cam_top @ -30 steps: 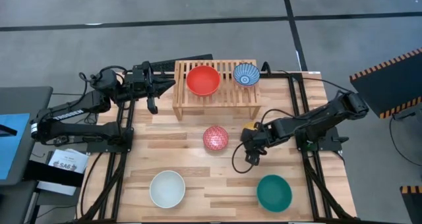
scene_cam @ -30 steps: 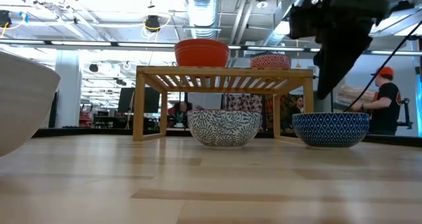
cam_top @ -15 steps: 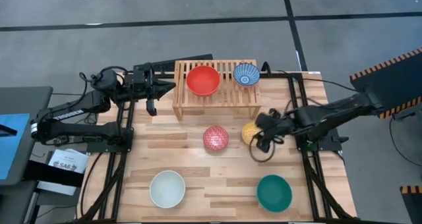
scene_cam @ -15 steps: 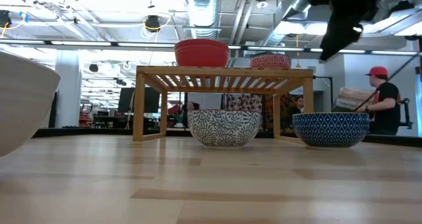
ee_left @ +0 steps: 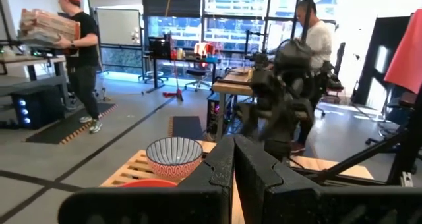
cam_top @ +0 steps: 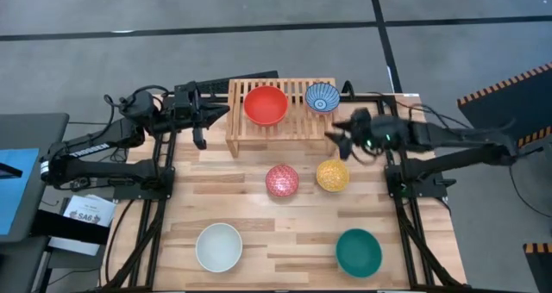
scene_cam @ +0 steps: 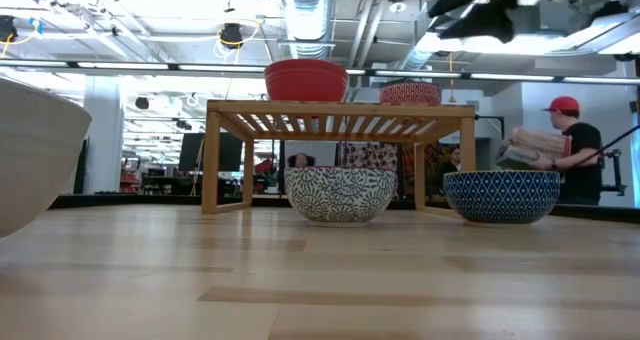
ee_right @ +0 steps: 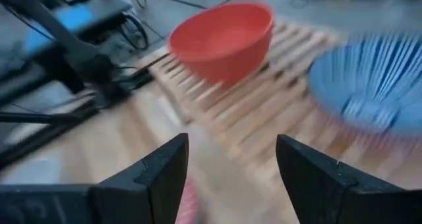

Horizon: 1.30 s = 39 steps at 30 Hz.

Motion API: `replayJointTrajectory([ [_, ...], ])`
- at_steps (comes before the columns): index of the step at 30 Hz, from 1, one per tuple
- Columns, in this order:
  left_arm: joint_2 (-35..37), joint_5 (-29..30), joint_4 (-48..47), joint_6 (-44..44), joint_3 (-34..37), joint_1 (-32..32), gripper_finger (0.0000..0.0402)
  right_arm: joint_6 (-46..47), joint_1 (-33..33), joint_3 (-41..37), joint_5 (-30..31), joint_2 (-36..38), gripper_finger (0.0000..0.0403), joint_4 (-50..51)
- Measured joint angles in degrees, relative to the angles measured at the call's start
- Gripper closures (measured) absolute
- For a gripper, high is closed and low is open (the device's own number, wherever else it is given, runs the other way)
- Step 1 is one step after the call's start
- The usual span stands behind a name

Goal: Place and stack bowls onto a shelf
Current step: Remove the small blue bowl on the shelf

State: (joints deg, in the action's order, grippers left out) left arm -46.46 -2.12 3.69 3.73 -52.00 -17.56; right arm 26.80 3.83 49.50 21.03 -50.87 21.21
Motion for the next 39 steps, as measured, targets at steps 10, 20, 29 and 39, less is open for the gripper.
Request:
replayJointTrajectory([
  [10, -0.02, 0.45, -0.18, -0.90, 0.01, 0.00, 0.0401, -26.63, 16.29, 19.72, -13.54, -18.45, 0.0148, 15.10],
  [20, -0.02, 0.45, -0.18, -0.94, 0.01, 0.00, 0.0401, -37.35, 21.45, 22.27, -14.96, -27.28, 0.0148, 19.69],
  [29, 0.00, -0.02, -0.42, -1.99, 0.01, 0.00, 0.0401, -37.88, 22.63, 22.34, -14.84, -32.49, 0.0214, 19.48],
  [39, 5.84, 0.00, -6.90, -3.04, 0.05, 0.00, 0.0401, -31.52, 17.77, 22.21, -14.63, -26.91, 0.0352, 20.48],
])
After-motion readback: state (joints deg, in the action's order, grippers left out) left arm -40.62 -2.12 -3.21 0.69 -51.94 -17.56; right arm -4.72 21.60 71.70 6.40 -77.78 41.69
